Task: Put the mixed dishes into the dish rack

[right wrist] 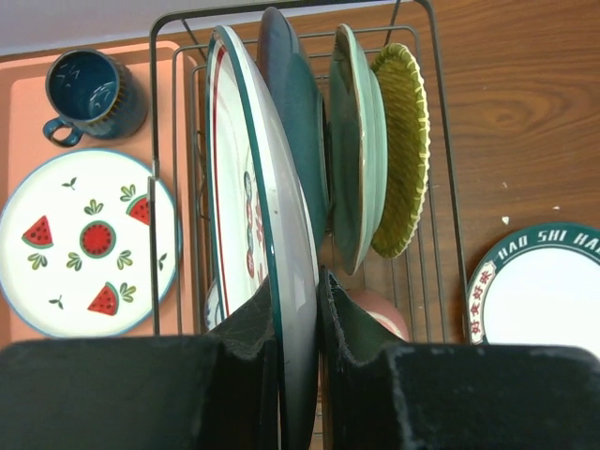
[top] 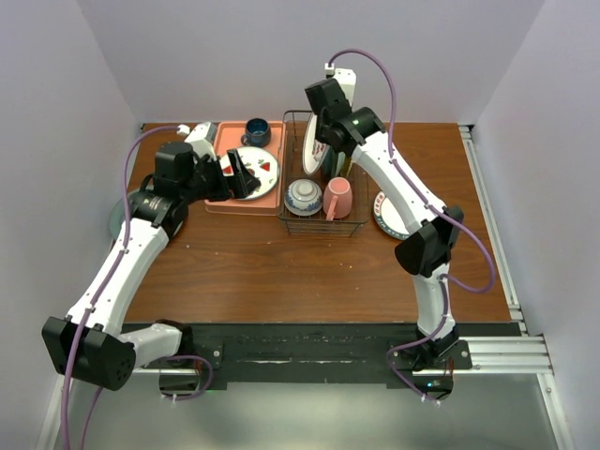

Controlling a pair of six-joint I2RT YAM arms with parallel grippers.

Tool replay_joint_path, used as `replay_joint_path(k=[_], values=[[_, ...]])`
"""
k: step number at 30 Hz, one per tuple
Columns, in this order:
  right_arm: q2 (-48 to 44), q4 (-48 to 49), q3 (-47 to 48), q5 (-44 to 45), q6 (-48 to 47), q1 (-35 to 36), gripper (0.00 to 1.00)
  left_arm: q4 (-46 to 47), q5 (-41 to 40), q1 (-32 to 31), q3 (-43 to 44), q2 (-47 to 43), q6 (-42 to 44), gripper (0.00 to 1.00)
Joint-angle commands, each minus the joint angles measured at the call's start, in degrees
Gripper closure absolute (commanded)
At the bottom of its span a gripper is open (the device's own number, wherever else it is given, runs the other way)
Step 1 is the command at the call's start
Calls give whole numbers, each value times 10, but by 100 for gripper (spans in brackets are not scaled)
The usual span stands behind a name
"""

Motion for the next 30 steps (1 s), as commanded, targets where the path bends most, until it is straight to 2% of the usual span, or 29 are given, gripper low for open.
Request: replay_joint_path(k=[1,11,16,23,30], values=[[-31,3,13,117,-30,-6,100,10,-2,3,-10,0,10,0],[-17,30,31,192,-98,4,100,19,3,3,-21,13,7,0],[29,62,68,252,-158,37,100,52,29,3,-42,35,5,0],[66,153,49,336,-254,72,100,82,44,3,-54,79,13,1],[100,258,27,388,-358,102,100,88,43,3,-71,80,13,1]])
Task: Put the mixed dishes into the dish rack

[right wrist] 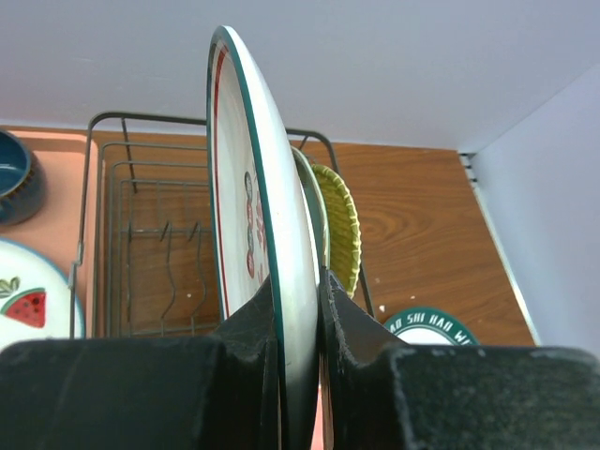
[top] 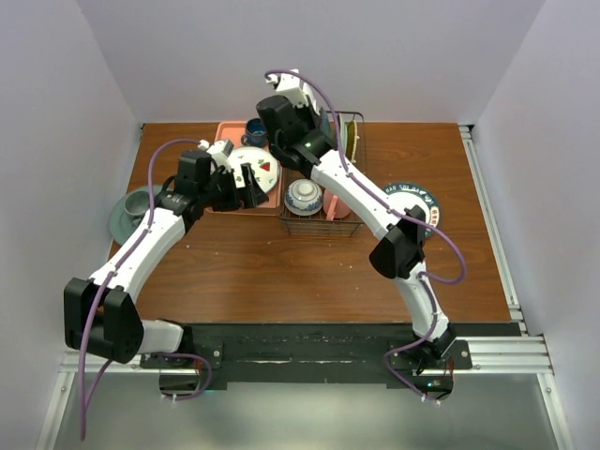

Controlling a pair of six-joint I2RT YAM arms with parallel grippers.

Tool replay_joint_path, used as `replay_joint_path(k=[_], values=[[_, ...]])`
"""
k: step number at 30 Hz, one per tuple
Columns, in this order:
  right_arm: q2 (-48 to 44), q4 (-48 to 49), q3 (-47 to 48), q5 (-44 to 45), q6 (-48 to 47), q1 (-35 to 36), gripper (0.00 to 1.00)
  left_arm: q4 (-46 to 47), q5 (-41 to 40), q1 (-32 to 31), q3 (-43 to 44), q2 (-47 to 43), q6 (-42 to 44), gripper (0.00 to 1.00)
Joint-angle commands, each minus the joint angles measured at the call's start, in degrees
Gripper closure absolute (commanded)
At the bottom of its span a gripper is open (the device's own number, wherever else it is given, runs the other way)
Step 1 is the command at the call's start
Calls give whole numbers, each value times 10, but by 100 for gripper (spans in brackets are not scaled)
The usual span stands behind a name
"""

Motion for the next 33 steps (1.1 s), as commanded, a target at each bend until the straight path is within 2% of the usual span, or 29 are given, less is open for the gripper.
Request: replay_joint_path(k=[1,10,19,33], values=[[21,83,-15,90,-103,1,100,28,8,3,-7,-8,9,1],[68,98,-30,82,-112,5,100,-4,-18,3,-15,-47,-2,1],[103,192,-29,130,-181,3,100,-50,-33,3,-16,-103,1,0],[132,241,-32,139,-182,-36,100,-70,-22,3,-18,-134,3,0]])
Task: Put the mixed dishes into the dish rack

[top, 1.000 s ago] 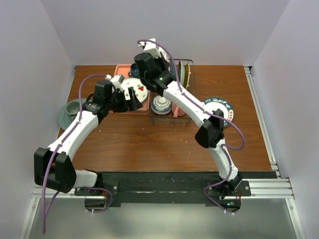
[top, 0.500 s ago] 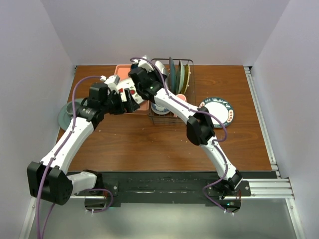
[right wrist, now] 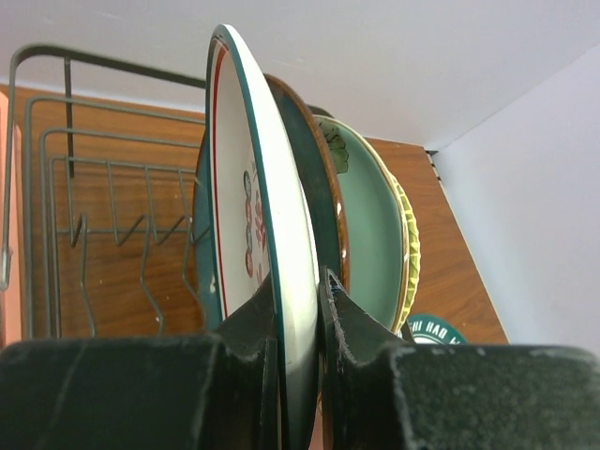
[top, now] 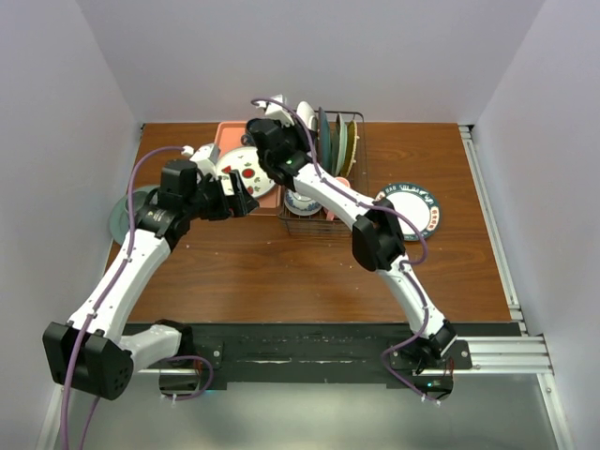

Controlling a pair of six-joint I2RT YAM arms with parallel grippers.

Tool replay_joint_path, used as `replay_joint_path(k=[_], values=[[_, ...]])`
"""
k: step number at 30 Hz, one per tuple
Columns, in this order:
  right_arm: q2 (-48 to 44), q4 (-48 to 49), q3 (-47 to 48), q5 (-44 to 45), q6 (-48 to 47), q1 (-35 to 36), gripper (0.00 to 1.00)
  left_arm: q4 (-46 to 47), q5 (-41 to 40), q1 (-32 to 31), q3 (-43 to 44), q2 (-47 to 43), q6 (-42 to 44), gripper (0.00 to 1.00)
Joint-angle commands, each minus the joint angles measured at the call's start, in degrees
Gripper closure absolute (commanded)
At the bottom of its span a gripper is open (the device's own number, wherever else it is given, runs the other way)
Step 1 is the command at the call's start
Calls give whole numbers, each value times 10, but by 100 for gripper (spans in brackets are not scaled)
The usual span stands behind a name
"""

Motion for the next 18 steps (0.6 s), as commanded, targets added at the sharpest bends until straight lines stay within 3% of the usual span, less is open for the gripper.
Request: replay_joint_path(k=[1,18], values=[[6,21,9,49,-28,-31,100,2,11,3,0,-18,3,0],[41,36,-2,46,-19,-42,100,9,28,3,-1,-16,3,0]])
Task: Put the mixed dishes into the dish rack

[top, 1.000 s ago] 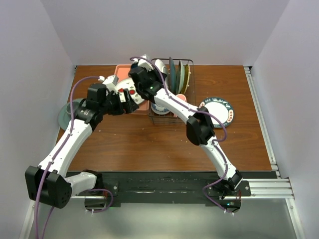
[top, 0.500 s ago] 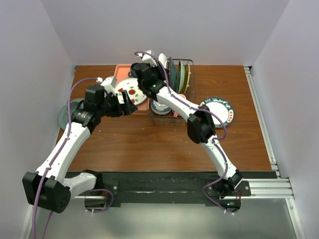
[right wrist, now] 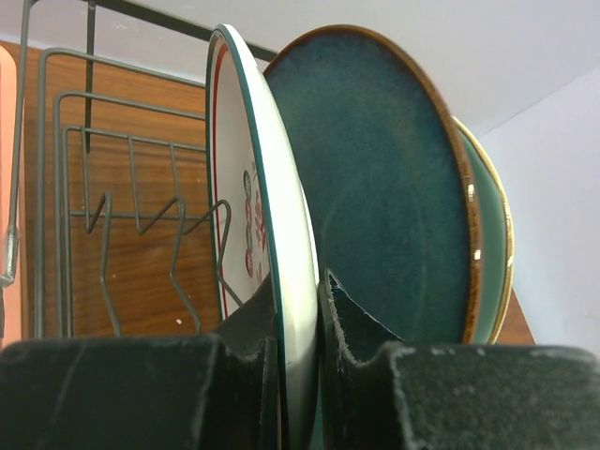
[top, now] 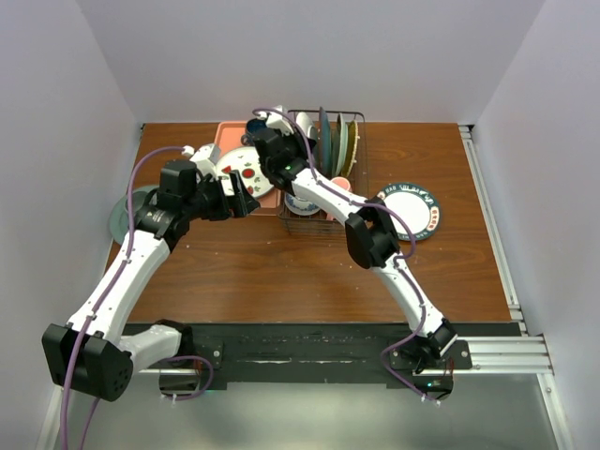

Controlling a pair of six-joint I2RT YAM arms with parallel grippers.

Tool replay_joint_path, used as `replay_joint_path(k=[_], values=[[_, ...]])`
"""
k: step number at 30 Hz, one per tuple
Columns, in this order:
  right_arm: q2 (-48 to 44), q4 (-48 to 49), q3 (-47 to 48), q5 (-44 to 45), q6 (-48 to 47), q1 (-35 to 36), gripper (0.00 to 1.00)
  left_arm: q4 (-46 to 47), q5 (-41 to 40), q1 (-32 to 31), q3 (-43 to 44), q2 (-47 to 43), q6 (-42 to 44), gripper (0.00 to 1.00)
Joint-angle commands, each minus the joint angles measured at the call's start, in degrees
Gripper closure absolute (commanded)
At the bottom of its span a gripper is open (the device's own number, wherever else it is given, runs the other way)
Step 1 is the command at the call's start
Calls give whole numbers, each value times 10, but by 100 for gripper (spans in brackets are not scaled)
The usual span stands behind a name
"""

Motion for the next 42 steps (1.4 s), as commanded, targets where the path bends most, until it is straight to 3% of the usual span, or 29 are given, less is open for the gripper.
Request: replay_joint_path(k=[1,9,18,26,42], values=[[-10,0,2,68,-17,-29,100,10,15,3,-3,-11,3,0],[0,-1,23,71,-8,-41,99,15,20,3,-15,-23,5,0],[-10,-29,27,50,2,-47,53,24,21,3,-37,-34,7,0],[-46,-30,28,49,15,-44,36,31,28,3,-36,-27,8,0],[-117,-5,15,71,23,-15,25,33,32,3,-33,-21,2,0]])
